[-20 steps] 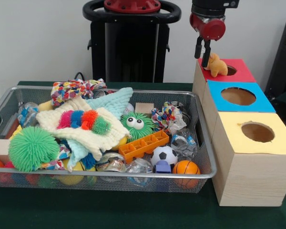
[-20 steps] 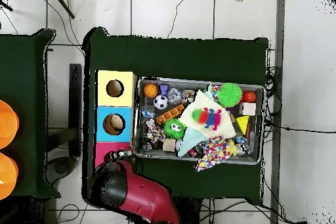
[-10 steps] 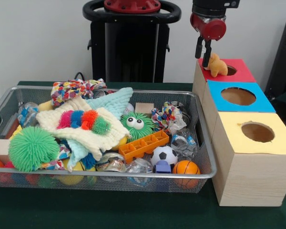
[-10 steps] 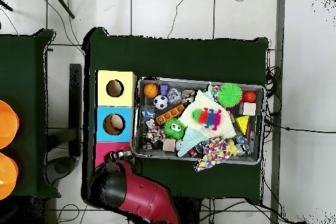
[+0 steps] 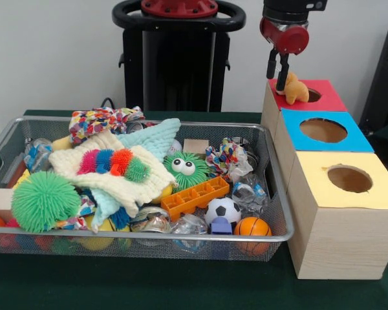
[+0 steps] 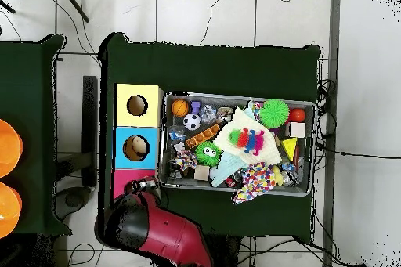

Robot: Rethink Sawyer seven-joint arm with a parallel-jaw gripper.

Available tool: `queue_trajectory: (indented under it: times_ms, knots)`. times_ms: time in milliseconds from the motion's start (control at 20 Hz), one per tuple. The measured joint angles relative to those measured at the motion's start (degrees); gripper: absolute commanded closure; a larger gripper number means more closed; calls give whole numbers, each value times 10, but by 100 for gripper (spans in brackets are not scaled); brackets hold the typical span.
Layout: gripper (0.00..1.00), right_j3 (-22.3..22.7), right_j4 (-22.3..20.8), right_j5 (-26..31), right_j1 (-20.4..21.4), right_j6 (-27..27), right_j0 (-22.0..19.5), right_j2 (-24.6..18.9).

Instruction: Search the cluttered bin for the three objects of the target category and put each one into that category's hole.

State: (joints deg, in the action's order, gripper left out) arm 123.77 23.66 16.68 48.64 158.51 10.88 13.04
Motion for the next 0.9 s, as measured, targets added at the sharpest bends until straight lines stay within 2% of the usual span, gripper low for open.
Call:
queue_trajectory:
  times_ms: [900]
  knots:
    - [0,0,0,-17,0,0,12,0]
